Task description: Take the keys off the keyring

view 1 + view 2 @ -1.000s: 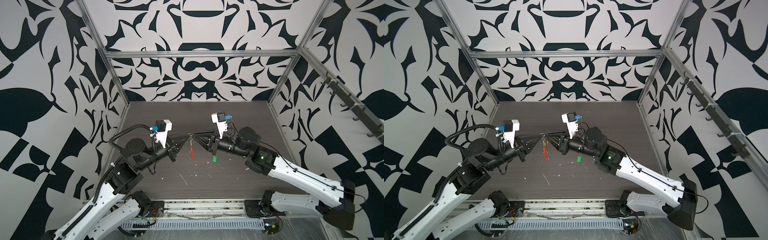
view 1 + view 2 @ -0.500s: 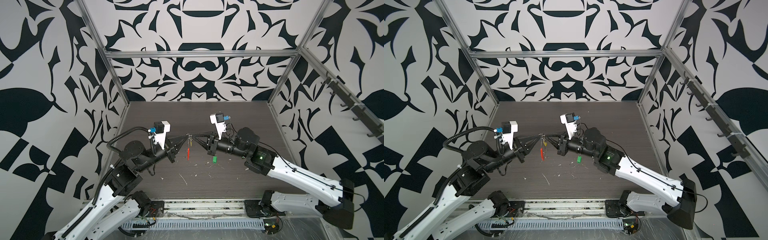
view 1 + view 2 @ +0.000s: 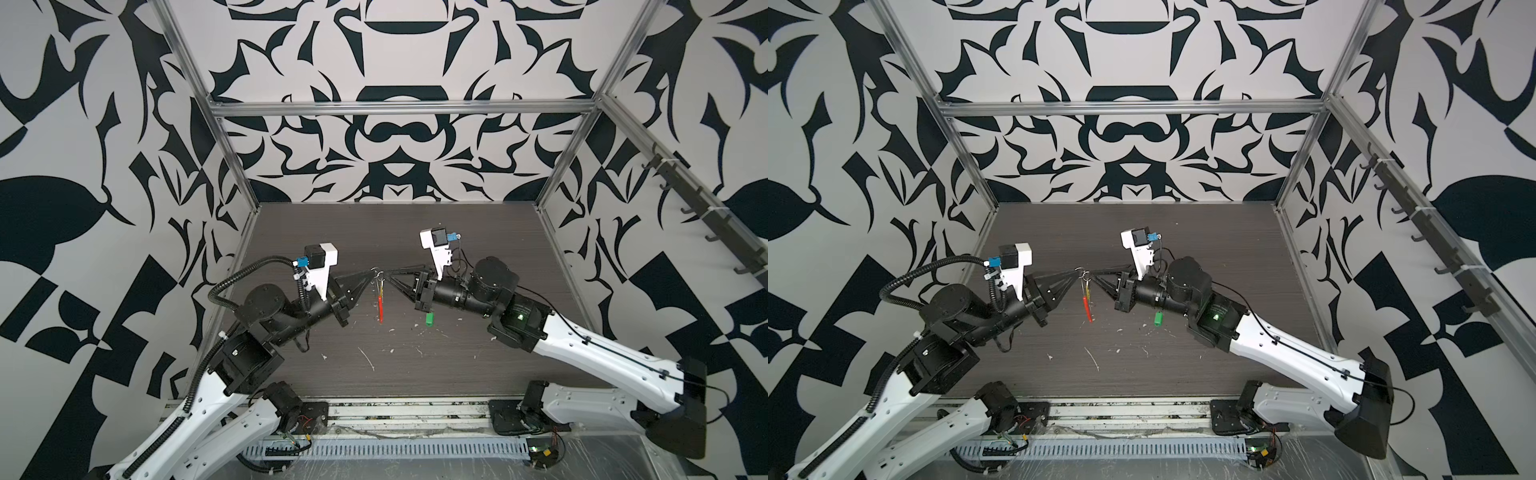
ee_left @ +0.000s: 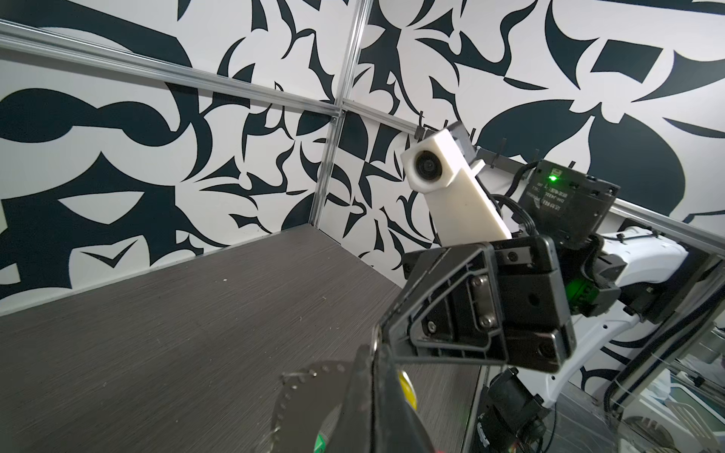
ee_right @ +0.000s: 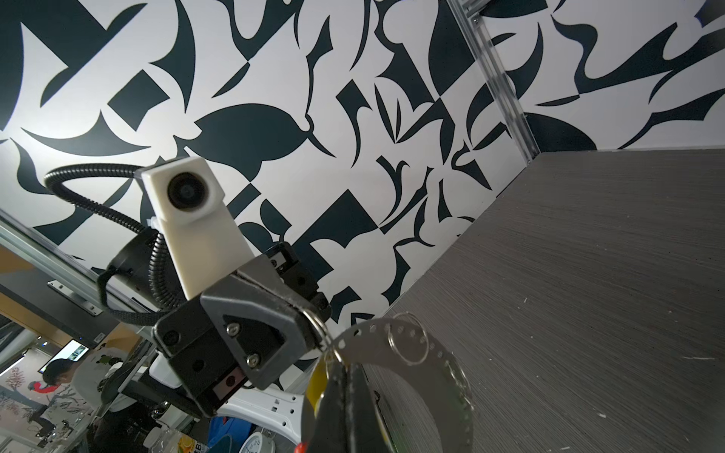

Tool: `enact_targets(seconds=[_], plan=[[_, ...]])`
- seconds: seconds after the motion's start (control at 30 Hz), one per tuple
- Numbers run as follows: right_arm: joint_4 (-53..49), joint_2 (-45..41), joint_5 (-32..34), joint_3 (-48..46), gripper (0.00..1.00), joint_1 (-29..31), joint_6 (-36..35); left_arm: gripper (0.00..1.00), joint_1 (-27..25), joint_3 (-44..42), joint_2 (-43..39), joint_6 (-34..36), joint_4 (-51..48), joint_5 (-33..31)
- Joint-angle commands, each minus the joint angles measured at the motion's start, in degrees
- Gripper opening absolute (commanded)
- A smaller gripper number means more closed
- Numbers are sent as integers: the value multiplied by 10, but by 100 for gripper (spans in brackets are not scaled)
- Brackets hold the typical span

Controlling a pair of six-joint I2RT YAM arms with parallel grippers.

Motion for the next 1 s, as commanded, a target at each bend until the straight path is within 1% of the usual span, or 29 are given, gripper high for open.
enact_targets(seconds=[0.0, 0.27, 0.47, 0.57, 0.63, 0.7, 0.83, 0.97], plan=[[2, 2, -13, -6, 0, -1, 10, 0, 0, -7, -15, 2, 58, 11], [-6, 27, -55, 7, 0, -2, 30, 0, 0, -8, -15, 4, 68, 17], [-31, 35, -68, 15, 0, -4, 36, 0, 0, -6, -18, 7, 60, 27], [-48, 28, -62, 20, 0, -7, 28, 0, 0, 2, -14, 8, 43, 39], [-69, 17, -54, 26, 5, -12, 12, 0, 0, 7, -14, 8, 31, 43], [-101, 5, -48, 36, 16, -16, -10, 0, 0, 8, -15, 9, 21, 44], [-158, -18, -37, 56, 29, -19, -60, 0, 0, 10, -17, 8, 8, 49], [-209, -43, -36, 81, 35, -23, -126, 0, 0, 13, -16, 3, 0, 69]])
